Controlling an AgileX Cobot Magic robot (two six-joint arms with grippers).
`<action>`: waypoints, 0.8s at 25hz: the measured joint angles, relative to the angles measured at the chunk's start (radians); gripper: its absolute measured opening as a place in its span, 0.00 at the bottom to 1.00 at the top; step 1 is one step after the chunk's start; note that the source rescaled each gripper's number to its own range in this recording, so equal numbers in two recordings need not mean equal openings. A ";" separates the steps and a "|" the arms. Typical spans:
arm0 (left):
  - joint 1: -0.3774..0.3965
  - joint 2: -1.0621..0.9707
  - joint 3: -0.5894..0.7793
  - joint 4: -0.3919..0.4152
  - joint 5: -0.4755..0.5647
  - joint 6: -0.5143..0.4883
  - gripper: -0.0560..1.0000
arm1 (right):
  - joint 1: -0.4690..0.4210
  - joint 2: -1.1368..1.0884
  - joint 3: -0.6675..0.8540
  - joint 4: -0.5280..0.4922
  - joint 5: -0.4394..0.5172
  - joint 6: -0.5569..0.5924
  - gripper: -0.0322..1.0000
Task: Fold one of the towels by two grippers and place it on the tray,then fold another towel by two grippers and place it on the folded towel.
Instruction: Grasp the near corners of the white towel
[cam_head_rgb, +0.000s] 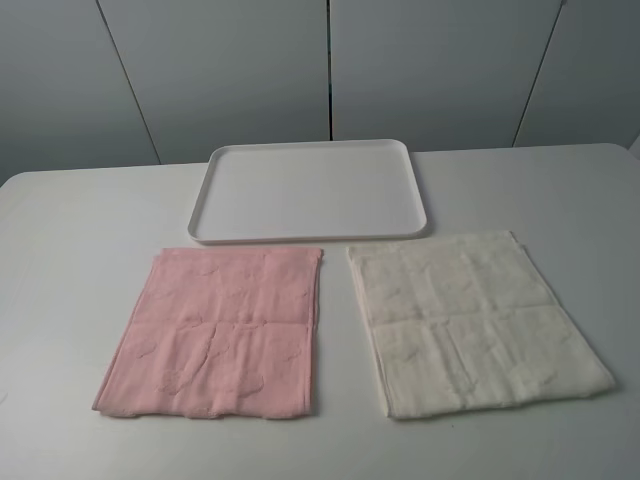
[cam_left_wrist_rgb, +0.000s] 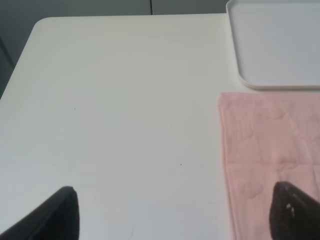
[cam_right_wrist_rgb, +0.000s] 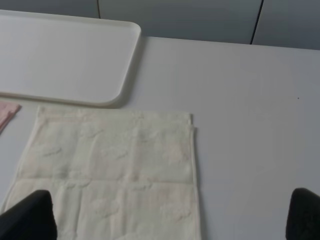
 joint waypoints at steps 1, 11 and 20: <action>0.000 0.000 0.000 0.000 0.000 0.000 0.98 | 0.000 0.000 0.000 0.000 0.000 0.000 1.00; 0.000 0.000 0.000 0.005 0.000 0.000 0.98 | 0.011 0.000 0.000 0.090 -0.014 0.047 1.00; 0.000 0.152 -0.002 -0.069 0.000 0.129 0.98 | 0.021 0.003 0.000 0.165 -0.063 0.083 1.00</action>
